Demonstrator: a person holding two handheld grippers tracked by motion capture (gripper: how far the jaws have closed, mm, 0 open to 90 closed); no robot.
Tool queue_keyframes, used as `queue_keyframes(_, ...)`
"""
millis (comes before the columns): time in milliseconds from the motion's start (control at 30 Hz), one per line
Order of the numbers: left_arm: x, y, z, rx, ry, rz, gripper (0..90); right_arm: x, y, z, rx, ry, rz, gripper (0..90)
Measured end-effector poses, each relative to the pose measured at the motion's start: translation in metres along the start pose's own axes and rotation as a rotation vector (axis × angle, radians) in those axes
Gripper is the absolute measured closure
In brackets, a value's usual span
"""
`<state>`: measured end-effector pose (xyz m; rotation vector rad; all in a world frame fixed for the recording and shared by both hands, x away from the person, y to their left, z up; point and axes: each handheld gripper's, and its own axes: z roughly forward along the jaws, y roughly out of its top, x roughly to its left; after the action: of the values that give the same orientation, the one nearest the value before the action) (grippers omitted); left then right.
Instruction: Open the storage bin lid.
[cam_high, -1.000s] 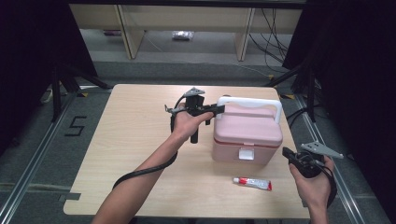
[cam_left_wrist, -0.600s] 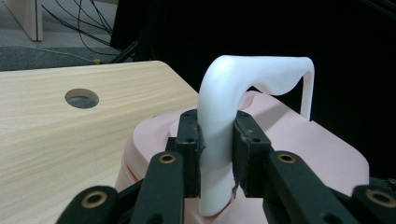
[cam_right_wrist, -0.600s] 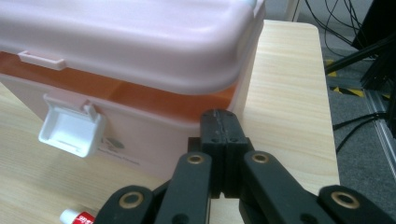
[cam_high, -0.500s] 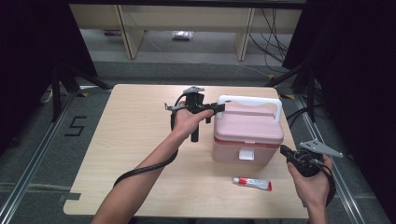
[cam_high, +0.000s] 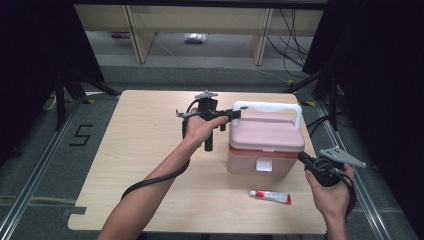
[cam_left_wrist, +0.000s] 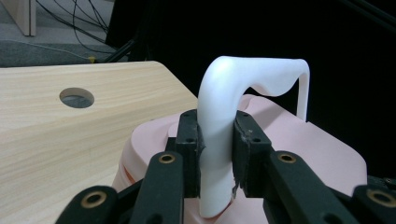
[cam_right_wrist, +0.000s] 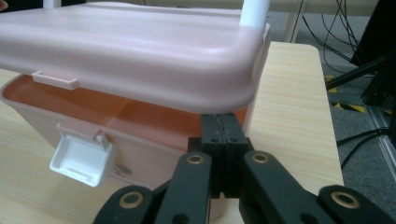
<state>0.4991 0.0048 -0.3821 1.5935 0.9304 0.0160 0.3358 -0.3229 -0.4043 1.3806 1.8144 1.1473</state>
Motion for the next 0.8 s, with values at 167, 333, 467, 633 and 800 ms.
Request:
queue_keyframes(167,-0.004,0.006,-0.010,-0.081,0.008,0.085,51.9,0.000,0.001,0.001,-0.008,-0.001,0.013,90.0)
queue_keyframes(333,-0.012,0.010,-0.025,-0.115,0.033,0.164,51.9,0.001,0.001,0.001,-0.015,-0.009,0.015,90.0)
queue_keyframes(467,-0.017,0.008,-0.037,-0.129,0.032,0.217,59.2,0.001,0.002,0.000,-0.019,-0.010,0.015,90.0)
queue_keyframes(633,-0.022,0.002,-0.051,-0.143,0.016,0.263,68.2,0.002,0.005,-0.001,-0.030,-0.017,0.005,90.0)
queue_keyframes(800,-0.026,-0.006,-0.062,-0.135,-0.011,0.289,75.6,0.003,0.007,-0.001,-0.048,-0.016,0.010,90.0)
